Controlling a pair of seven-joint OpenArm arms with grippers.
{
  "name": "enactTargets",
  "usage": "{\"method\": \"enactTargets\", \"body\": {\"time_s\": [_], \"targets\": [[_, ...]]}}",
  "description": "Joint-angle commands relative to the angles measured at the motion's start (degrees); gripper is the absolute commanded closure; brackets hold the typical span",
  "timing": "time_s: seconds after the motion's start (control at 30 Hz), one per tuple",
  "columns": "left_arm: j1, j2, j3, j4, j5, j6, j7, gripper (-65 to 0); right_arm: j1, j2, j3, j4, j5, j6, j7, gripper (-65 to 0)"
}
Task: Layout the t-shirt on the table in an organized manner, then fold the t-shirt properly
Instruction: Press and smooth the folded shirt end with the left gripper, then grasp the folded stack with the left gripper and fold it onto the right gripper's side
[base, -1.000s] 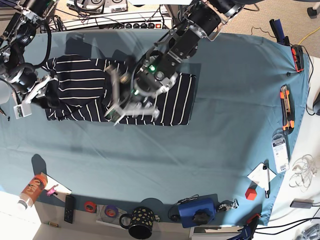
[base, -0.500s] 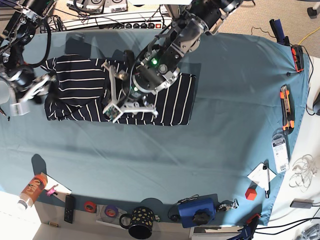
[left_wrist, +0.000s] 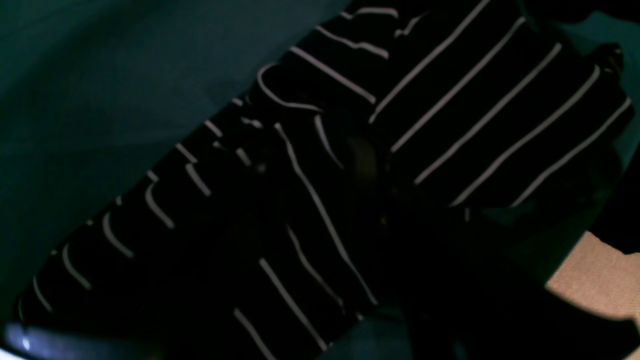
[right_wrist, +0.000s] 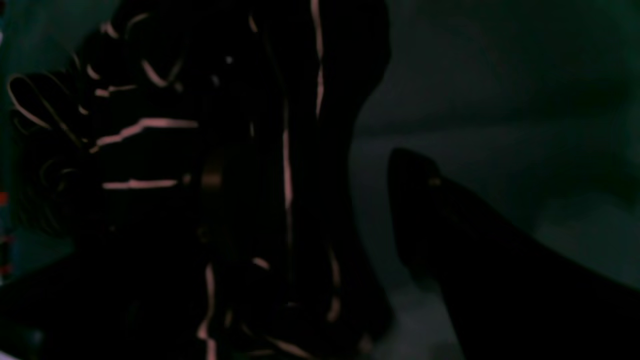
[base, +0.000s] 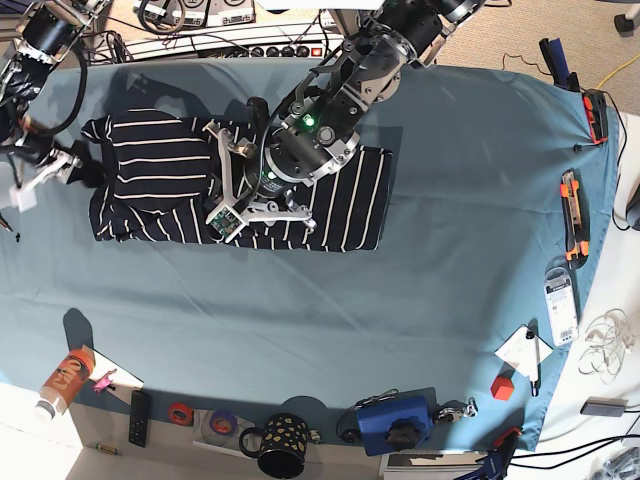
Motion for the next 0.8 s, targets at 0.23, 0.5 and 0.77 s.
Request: {"method": "enactTargets", "body": {"time_s": [0.23, 0.5, 0.77], "targets": [[-0.9, 1.1, 0.0, 1.0, 0.0, 0.0, -2.5, -18.0, 0.8, -1.3, 0.0, 0.0, 2.2, 0.2, 0.8, -39.9], [-0.9, 1.1, 0.0, 1.0, 0.0, 0.0, -2.5, -18.0, 0.6, -4.0, -0.3, 0.0, 6.8, 1.5, 0.8, -39.9], [-0.9, 1.1, 0.0, 1.0, 0.0, 0.0, -2.5, -18.0, 0.6, -4.4, -10.8, 0.0, 5.3, 1.4, 0.8, -39.9]]}}
